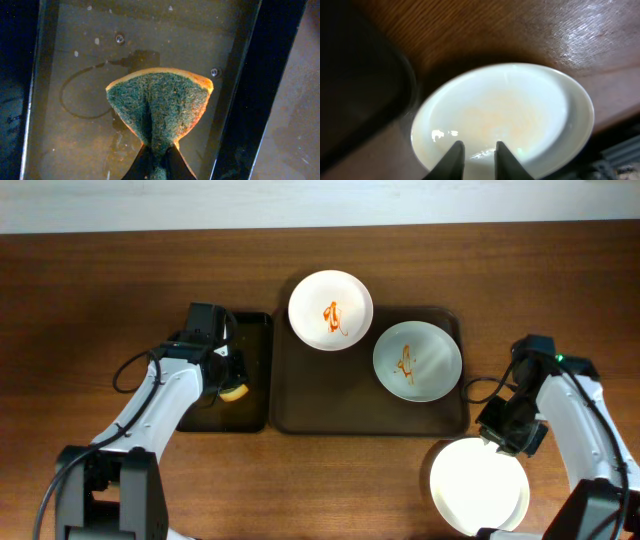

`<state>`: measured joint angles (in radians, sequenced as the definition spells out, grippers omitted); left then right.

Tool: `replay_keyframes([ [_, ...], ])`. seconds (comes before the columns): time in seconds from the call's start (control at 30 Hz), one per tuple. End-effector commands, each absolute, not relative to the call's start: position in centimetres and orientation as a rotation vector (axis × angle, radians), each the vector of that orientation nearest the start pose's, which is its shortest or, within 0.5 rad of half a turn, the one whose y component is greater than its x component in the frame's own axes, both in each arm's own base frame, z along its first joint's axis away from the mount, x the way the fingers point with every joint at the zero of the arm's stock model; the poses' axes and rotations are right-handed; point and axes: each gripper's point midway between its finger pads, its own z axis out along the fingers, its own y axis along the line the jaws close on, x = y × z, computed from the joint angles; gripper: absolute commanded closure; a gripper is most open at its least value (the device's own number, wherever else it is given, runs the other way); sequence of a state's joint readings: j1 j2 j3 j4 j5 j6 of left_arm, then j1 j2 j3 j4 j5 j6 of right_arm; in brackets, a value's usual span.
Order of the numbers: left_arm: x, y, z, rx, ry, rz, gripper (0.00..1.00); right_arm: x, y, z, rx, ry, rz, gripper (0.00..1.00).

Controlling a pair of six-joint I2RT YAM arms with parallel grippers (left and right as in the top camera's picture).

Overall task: Clean dirty plates on tray and stack at the side
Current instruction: 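Place the cleaned plate on the table right of the tray and release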

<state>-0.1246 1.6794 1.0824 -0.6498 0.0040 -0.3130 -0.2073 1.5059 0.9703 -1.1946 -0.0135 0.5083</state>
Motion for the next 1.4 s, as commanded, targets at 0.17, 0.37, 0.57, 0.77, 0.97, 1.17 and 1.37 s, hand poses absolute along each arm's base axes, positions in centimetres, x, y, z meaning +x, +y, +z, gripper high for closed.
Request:
replay_keyframes([
  [0.17,35.6,-4.5,5.0,-0.255,2.839,-0.107,1.0,20.3,-4.5,2.1,1.281,2.947,-0.035,0.85],
  [0.37,35.5,-4.5,5.0,-0.255,2.842,-0.106,1.0,24.4,-9.0,2.5,1.206,2.702,-0.275,0.85],
  [0.57,35.1,-4.4,4.9,-0.256,2.856,-0.102,1.0,26.0,-6.2,3.5,0.993,2.821,-0.027,0.94],
  [0.77,35.0,-4.4,4.8,-0.257,2.864,-0.1,1.0,21.2,-4.5,6.1,1.074,3.062,-0.02,0.92],
  [0.97,35.0,-4.4,4.8,-0.257,2.864,-0.1,1.0,20.6,-3.6,1.2,1.085,3.01,0.06,0.91],
  [1.17,34.9,-4.4,4.8,-0.257,2.864,-0.1,1.0,25.0,-6.1,-0.2,1.047,2.76,-0.018,0.9],
  [1.37,34.9,-4.4,4.8,-0.257,2.864,-0.1,1.0,30.4,-9.6,2.0,0.985,2.478,-0.144,0.84],
])
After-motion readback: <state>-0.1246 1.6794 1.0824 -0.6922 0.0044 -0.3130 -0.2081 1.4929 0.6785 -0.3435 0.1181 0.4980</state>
